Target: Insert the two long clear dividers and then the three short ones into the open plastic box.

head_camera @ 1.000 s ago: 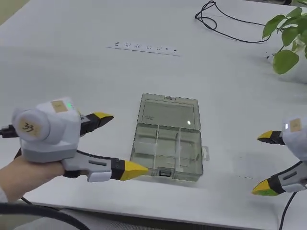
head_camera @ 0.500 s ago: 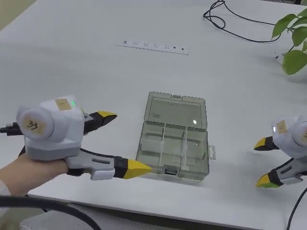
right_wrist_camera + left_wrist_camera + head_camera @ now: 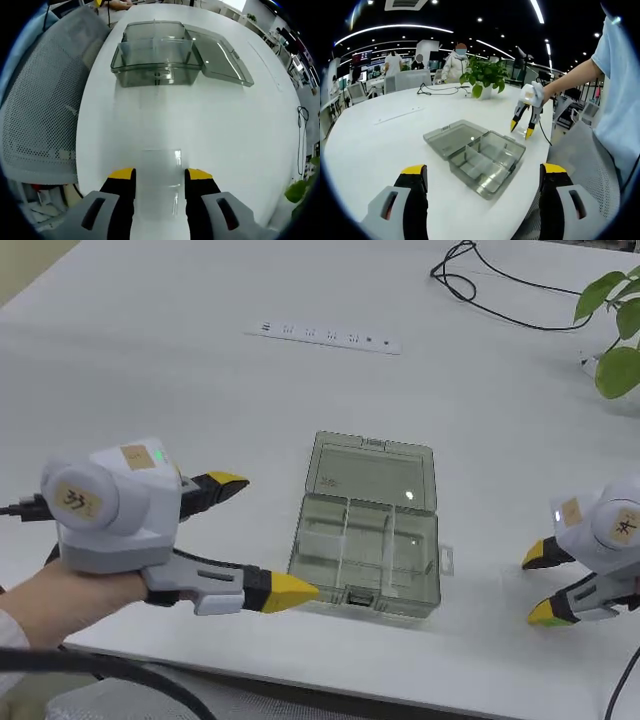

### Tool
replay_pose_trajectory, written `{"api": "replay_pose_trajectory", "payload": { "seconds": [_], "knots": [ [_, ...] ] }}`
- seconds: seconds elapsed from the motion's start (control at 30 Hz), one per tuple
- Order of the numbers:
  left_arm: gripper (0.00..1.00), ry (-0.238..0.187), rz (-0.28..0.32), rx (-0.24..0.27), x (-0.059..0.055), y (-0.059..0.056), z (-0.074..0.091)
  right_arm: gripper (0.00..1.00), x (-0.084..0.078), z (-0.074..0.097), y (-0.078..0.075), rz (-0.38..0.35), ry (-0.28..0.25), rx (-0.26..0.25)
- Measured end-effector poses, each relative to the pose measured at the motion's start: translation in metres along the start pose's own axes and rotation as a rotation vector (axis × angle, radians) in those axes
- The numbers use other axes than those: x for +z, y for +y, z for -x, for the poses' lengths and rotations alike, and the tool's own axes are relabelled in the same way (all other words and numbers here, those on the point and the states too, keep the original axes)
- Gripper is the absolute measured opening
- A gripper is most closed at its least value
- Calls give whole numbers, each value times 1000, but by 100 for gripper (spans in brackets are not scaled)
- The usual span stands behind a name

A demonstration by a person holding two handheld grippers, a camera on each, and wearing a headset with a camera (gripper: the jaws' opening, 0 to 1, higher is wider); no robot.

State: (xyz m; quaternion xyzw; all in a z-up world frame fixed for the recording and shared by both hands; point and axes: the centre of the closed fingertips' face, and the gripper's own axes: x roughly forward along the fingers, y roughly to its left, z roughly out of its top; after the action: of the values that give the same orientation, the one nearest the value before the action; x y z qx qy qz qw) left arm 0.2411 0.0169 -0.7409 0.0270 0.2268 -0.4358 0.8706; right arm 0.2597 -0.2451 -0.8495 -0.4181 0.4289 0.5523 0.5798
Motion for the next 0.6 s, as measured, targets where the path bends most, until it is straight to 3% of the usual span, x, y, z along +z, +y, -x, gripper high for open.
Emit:
{"api": "replay_pose_trajectory", "payload": {
  "seconds": [0.23,0.6],
  "knots": [
    [95,-2,-1,-4,1,0,-2,33,1,-1,-4,21,7,4],
    [93,-5,12,0,1,1,-1,32,6,0,-2,9,7,-10]
  ]
}}
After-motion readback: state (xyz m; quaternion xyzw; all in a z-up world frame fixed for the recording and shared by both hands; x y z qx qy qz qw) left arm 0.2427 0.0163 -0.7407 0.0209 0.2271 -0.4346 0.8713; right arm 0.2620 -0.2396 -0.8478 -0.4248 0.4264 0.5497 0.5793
